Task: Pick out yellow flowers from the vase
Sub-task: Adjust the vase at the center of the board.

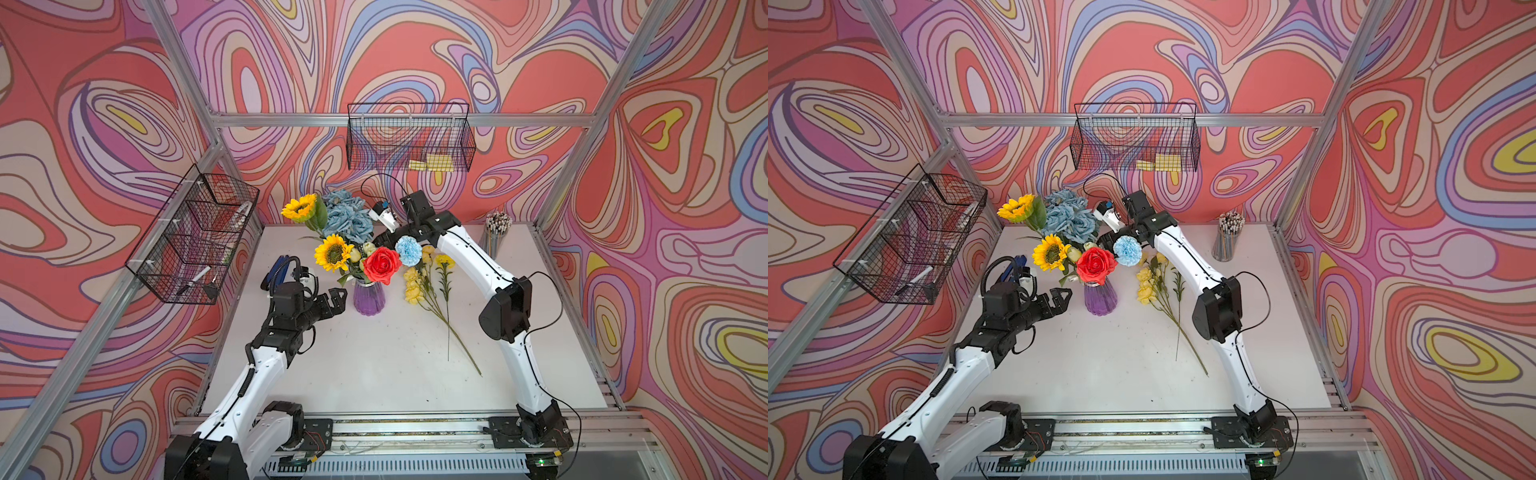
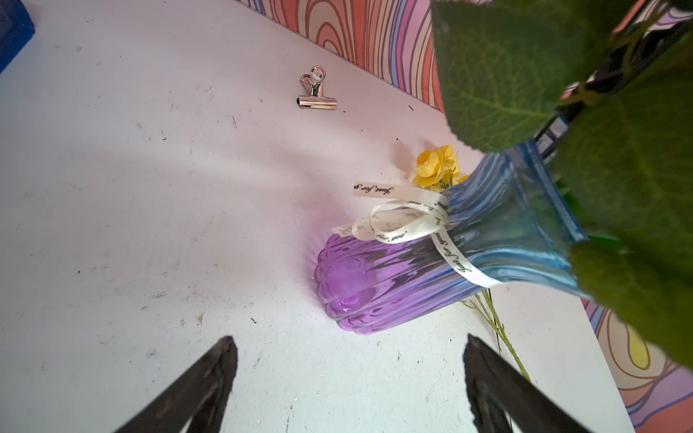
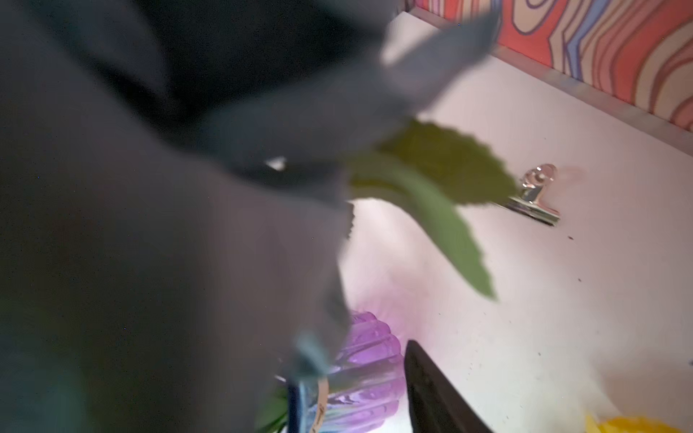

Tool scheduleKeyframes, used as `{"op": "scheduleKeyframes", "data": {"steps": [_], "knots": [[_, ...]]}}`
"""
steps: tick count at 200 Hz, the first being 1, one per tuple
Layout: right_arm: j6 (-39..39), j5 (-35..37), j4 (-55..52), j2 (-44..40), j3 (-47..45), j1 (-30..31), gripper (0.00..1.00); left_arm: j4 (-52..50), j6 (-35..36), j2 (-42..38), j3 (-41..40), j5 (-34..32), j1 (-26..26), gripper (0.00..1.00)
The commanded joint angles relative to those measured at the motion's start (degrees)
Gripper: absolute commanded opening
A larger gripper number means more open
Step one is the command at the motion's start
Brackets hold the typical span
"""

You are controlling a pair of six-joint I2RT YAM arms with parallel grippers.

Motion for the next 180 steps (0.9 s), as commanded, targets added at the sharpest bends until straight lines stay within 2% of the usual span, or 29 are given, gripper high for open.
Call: {"op": "scheduleKeyframes", "data": {"steps": [1,36,66,94,114,124,132,180], "knots": [[6.7,9.4,6.3,-7.5,-4.9,-0.8,0.64,0.3,0.0,-0.9,0.0,-1.1,0.2,0.95],[11.9,20.4,6.4,-14.9,-15.0,-1.7,0.67,0.4,0.4,-1.0,0.3,-1.8,0.2,0.95],[20.6,25.2,12.1,-25.0,-31.1,-2.3,0.67,-0.1,0.5,-0.2,1.3,-2.7,0.2,0.95],[29.2,23.6,21.8,-36.5,-48.9,-2.7,0.66,0.1,0.9,0.2,3.1,-2.0,0.2,0.95],[37.1,14.5,31.0,-40.0,-57.2,-2.7,0.66,0.4,1.6,0.8,4.6,-2.0,0.2,0.96],[41.2,10.0,35.8,-40.0,-59.6,-2.3,0.65,0.5,2.0,1.4,5.4,-2.0,0.2,0.96],[42.4,9.3,38.1,-39.6,-60.3,-1.5,0.64,0.5,2.4,2.0,6.1,-1.7,0.3,0.96],[40.9,8.4,34.2,-33.9,-53.6,1.8,0.6,1.2,2.3,4.9,7.9,-0.3,0.3,0.96]]}}
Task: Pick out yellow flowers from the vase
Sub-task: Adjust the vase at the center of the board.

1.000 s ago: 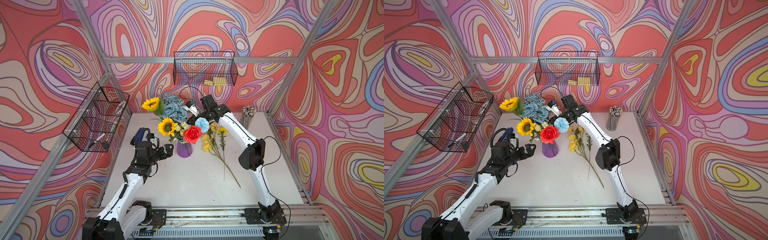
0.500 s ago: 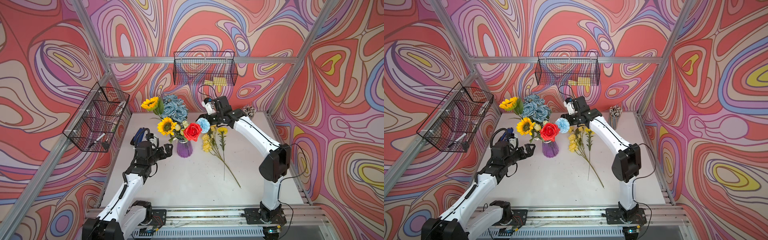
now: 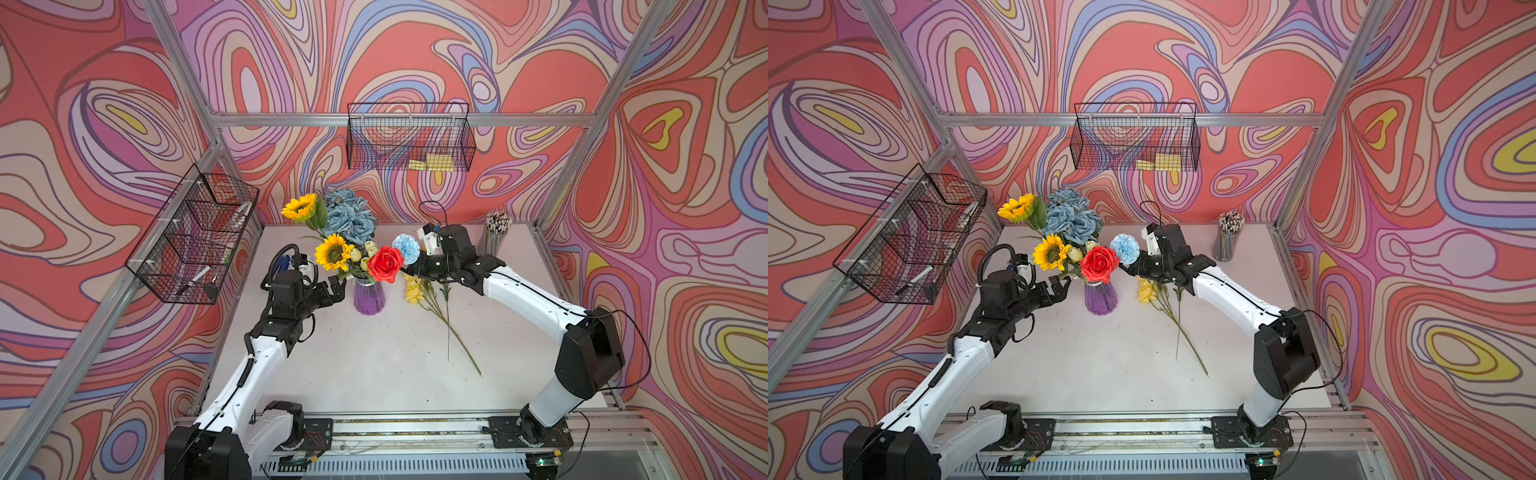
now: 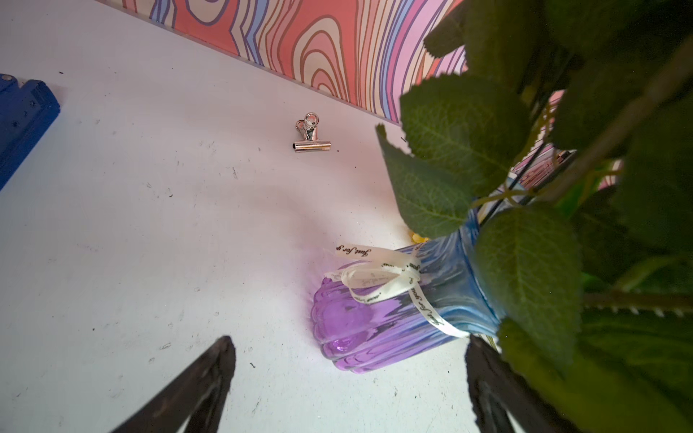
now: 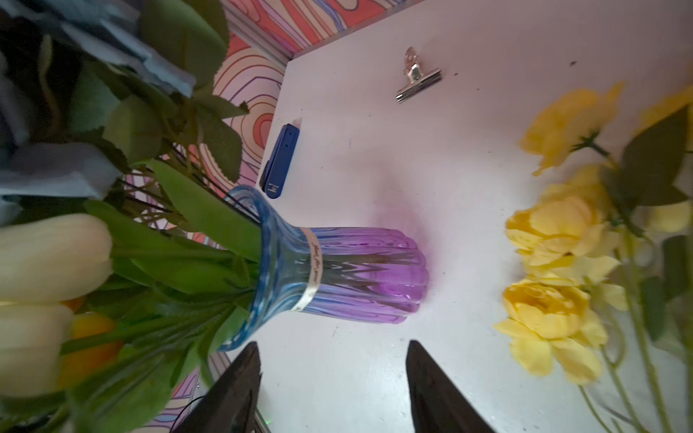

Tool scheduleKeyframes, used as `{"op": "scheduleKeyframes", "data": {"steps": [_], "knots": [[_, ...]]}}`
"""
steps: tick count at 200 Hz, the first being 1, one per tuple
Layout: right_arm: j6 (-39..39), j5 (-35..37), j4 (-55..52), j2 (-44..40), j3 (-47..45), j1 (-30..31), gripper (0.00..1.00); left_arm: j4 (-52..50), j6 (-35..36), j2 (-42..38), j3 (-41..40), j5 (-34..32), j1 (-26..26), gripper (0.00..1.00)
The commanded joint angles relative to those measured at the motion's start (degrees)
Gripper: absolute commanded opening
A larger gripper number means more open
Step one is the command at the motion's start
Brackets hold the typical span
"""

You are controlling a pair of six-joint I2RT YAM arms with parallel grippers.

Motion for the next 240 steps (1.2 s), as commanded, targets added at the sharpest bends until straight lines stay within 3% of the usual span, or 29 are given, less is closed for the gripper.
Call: {"op": "scheduleKeyframes", "data": {"steps": [1,90,162,216,240], "knots": [[2.1,-2.7,2.3,1.9,2.8,1.0,0.6,0.8,0.5,1.0,1.6,1.0,0.3,0.96],[1.2,-4.3,-0.8,7.5,7.2,2.2,0.48,-0.4,0.7,-1.4,2.3,0.9,0.3,0.96],[-0.1,-4.6,-3.5,10.0,10.2,2.4,0.29,-1.1,0.5,-2.7,2.5,1.4,0.3,0.96],[-4.3,-5.1,-10.8,15.4,19.1,2.4,0.23,-3.6,-0.5,-6.7,0.1,2.3,0.3,0.96],[-5.9,-5.8,-13.8,18.4,23.7,2.4,0.15,-4.1,-1.3,-9.5,-1.6,1.2,0.3,0.96]]}}
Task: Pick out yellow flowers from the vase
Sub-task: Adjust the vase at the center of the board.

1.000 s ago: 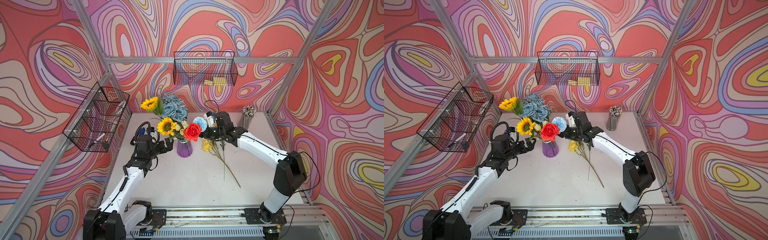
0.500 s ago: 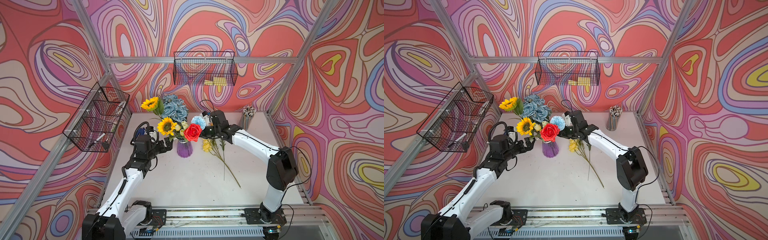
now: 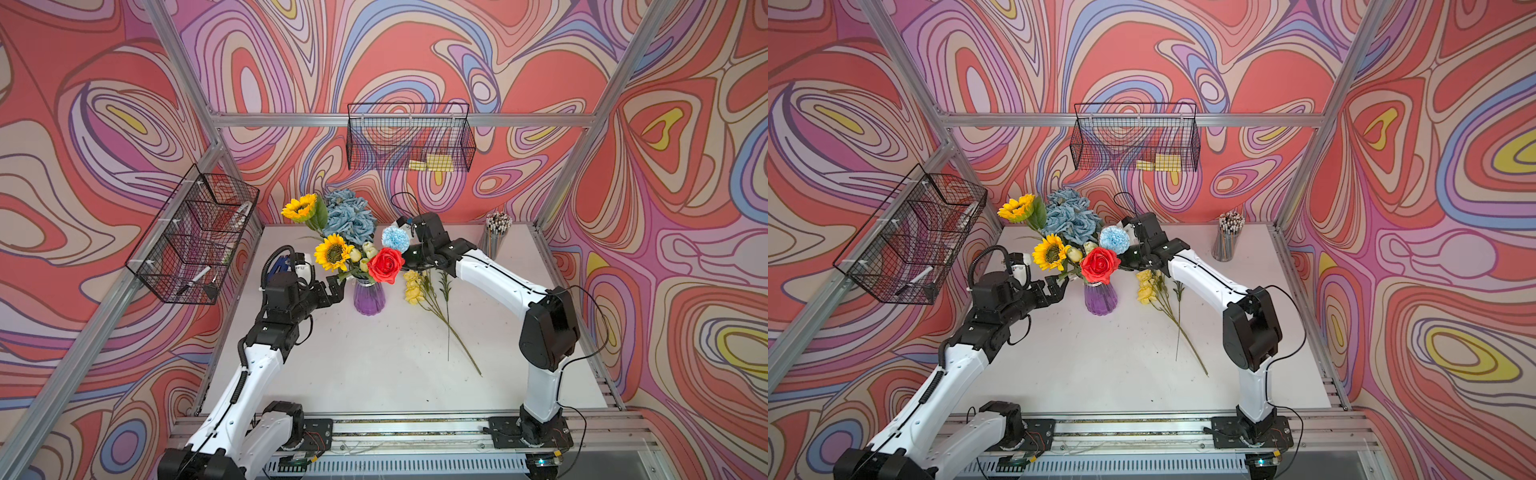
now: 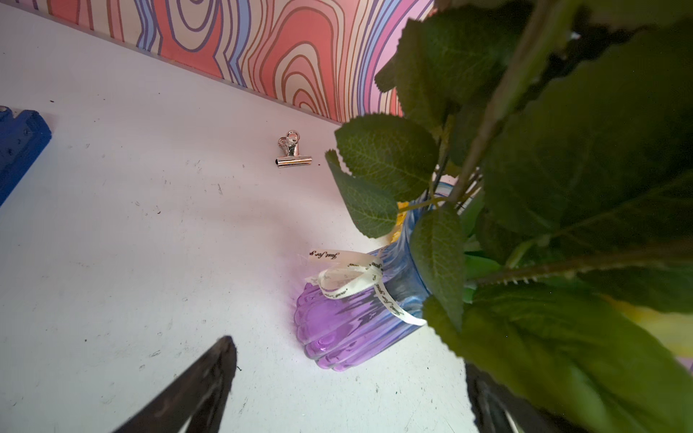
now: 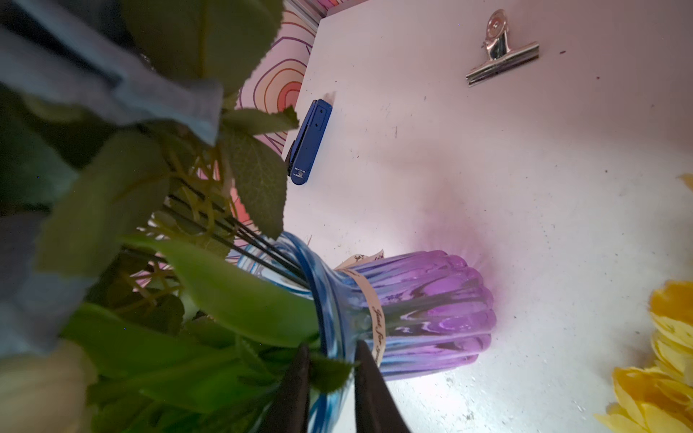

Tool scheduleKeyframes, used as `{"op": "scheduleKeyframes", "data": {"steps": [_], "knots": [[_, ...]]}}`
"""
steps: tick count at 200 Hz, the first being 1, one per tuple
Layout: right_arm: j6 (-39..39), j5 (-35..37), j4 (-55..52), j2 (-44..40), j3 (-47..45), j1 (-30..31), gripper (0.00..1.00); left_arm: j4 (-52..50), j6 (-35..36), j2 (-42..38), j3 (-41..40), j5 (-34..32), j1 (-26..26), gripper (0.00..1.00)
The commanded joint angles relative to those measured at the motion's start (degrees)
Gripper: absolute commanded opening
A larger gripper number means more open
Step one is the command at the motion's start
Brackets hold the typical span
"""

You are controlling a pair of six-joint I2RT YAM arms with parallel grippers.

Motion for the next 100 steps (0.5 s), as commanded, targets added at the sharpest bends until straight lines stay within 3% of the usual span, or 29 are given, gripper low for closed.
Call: {"op": "scheduleKeyframes", "data": {"steps": [1,50,100], "knots": [[-2.9,-0.6,-5.5,3.3,3.9,0.3,0.15,-1.9,-1.0,-2.8,-1.8,-0.3,0.3,0.96],[-9.2,-0.2,-13.7,8.7,13.7,0.3,0.03,-2.8,-1.4,-4.7,-2.0,-0.4,0.3,0.96],[-24.0,-4.5,-32.1,20.7,36.2,-1.1,0.0,-4.0,-1.1,-5.6,-2.4,0.7,0.3,0.96]]}}
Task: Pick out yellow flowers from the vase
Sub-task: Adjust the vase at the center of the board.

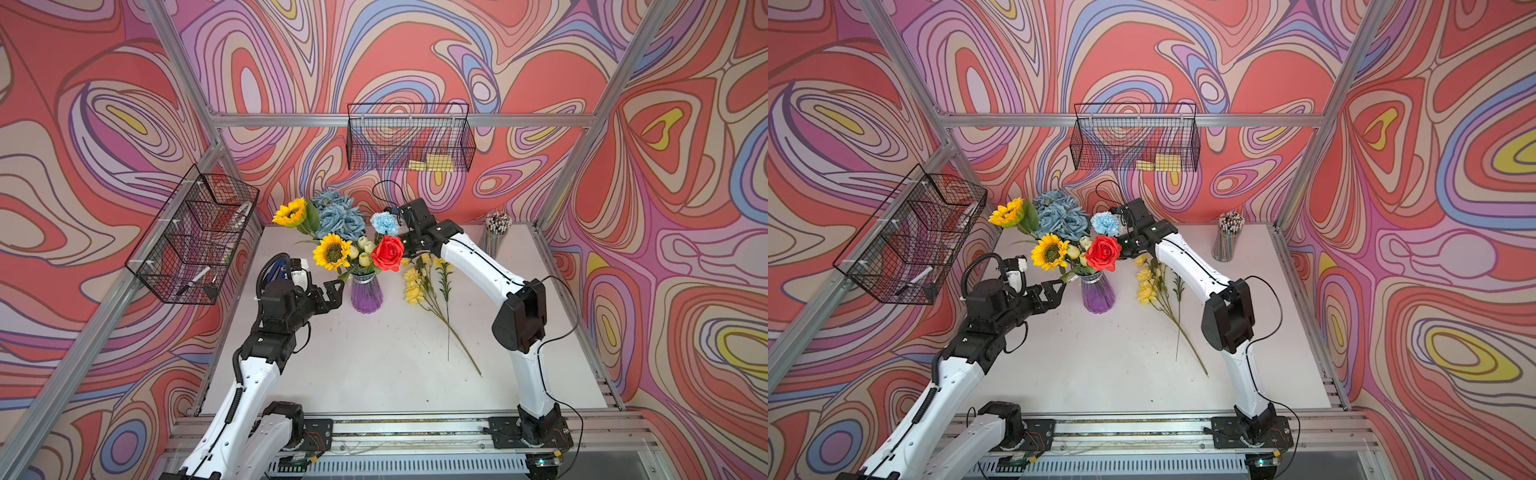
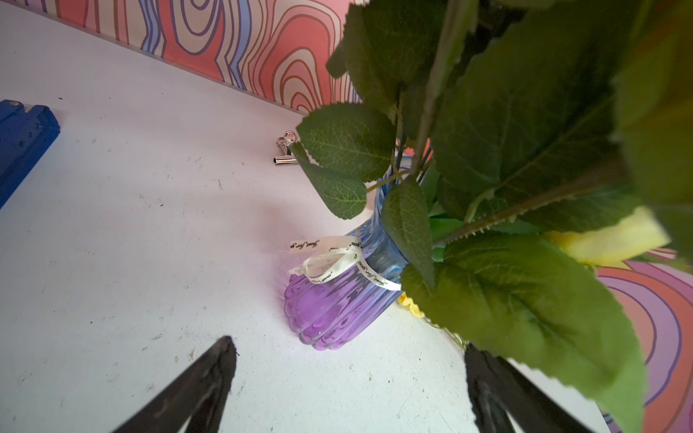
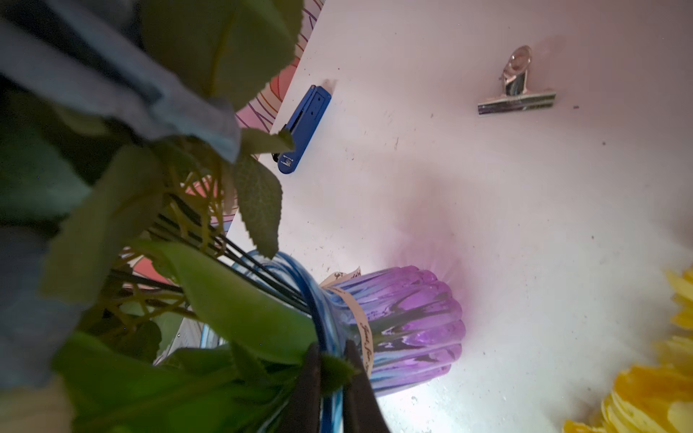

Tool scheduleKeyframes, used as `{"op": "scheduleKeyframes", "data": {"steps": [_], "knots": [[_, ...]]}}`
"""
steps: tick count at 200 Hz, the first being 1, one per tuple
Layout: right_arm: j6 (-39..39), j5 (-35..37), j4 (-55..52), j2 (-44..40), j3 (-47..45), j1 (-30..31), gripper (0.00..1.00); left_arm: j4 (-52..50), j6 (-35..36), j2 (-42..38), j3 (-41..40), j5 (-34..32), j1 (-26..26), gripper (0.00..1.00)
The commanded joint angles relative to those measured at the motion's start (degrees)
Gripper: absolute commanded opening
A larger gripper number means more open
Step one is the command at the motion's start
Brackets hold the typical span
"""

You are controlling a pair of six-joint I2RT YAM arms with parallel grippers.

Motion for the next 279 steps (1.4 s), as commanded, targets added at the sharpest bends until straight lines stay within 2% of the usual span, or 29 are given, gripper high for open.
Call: {"op": "scheduleKeyframes", "data": {"steps": [1,38,104,151,190,238,249,265,279], "knots": [[-9.6,-3.2,-11.7,5.3,7.8,-0.9,0.0,-1.8,-0.3,-1.5,-0.7,0.7,0.3,0.96],[-16.5,-5.3,-14.8,8.2,11.1,-2.7,0.0,-2.1,-0.7,-4.8,-1.6,1.0,0.3,0.96],[-21.6,-9.6,-21.4,8.0,19.7,-4.2,0.0,-3.5,-0.4,-5.4,-1.0,0.3,0.3,0.97],[-23.3,-16.6,-21.3,5.8,16.3,-4.2,0.0,-3.0,-0.4,-4.1,-0.8,0.8,0.3,0.97],[-25.4,-21.5,-21.6,8.8,15.0,-3.8,0.0,-2.3,-0.4,-3.3,-0.5,1.8,0.3,0.97],[-29.8,-20.2,-19.1,7.2,13.5,-3.5,0.0,-0.8,-0.4,-2.2,-0.7,2.2,0.3,0.97],[-31.0,-20.7,-18.9,6.8,13.2,-3.5,0.18,-0.3,-0.4,-1.7,-0.7,2.3,0.3,0.97],[-31.9,-20.6,-18.5,6.1,12.4,-3.5,0.34,0.1,-0.5,-1.2,-0.7,2.5,0.3,0.97],[-30.8,-17.4,-16.0,4.7,10.0,-3.4,0.45,0.3,-0.4,-1.0,-0.6,2.6,0.3,0.97]]}}
